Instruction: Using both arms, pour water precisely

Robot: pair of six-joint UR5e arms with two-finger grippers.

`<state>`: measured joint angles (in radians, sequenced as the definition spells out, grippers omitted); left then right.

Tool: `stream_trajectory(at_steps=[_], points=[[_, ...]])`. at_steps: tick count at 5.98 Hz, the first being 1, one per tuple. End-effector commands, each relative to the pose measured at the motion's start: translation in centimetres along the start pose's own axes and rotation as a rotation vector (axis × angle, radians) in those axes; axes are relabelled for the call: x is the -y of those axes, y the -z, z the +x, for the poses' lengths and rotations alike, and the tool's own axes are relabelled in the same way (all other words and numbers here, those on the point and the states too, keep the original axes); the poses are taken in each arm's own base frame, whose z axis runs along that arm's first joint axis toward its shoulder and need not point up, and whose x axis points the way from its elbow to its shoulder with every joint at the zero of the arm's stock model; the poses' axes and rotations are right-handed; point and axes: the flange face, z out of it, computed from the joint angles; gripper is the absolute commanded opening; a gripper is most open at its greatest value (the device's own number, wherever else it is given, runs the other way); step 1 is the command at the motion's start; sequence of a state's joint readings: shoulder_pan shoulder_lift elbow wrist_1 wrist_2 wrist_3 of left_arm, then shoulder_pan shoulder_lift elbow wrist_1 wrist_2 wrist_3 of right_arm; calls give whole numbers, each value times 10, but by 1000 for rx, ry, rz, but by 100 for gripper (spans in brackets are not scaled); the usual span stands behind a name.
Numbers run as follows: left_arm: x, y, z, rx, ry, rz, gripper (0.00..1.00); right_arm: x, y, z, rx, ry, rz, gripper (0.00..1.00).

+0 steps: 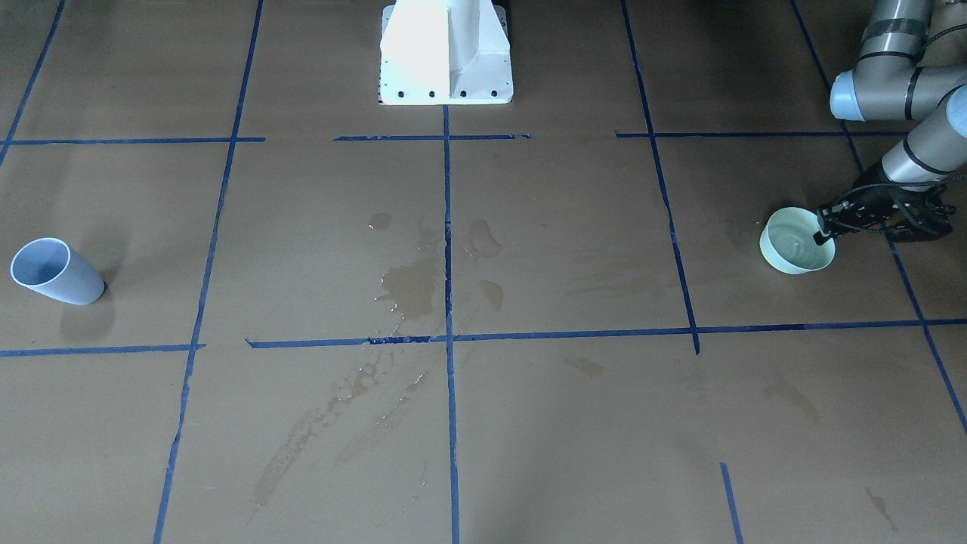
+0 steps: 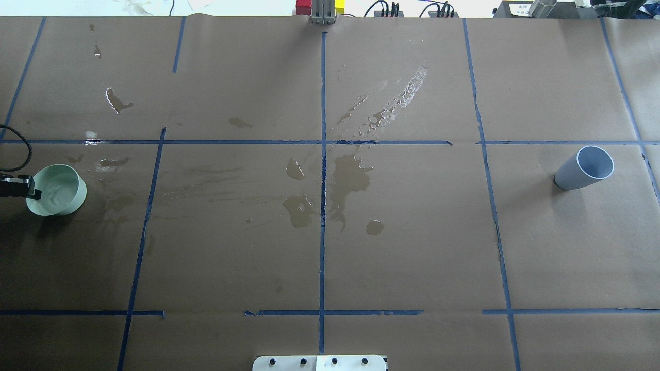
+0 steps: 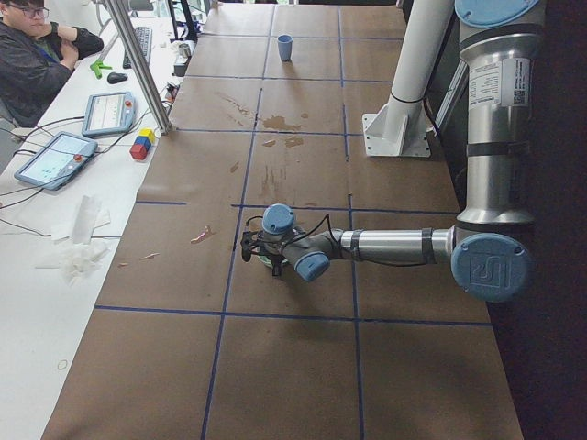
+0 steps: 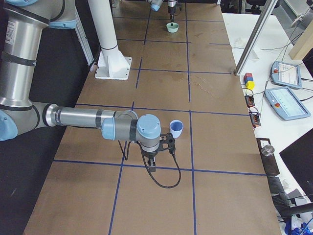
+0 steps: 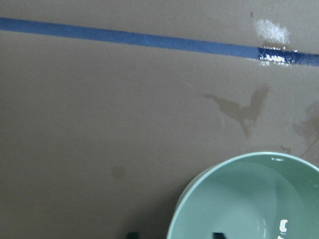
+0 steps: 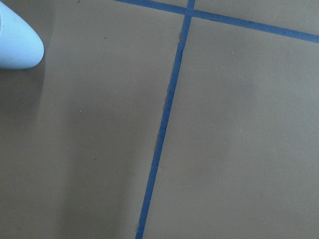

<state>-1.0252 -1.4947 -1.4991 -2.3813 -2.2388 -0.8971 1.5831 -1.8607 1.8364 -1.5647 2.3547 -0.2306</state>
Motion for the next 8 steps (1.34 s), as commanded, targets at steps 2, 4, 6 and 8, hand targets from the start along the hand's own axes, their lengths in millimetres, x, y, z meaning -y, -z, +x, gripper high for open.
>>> stream_trajectory(at_steps=[2, 4, 6, 8], points=[[13, 36, 70, -67, 13, -10, 0, 0, 0, 0, 0, 4, 1, 100], [38, 76, 180, -112, 38, -1, 0, 0, 0, -1, 0, 4, -1, 100], [33, 90, 317, -139, 93, -60, 0, -1, 0, 0, 0, 2, 0, 100], [-23, 42, 433, -130, 150, -66, 0, 0, 1, -1, 1, 2, 1, 100]])
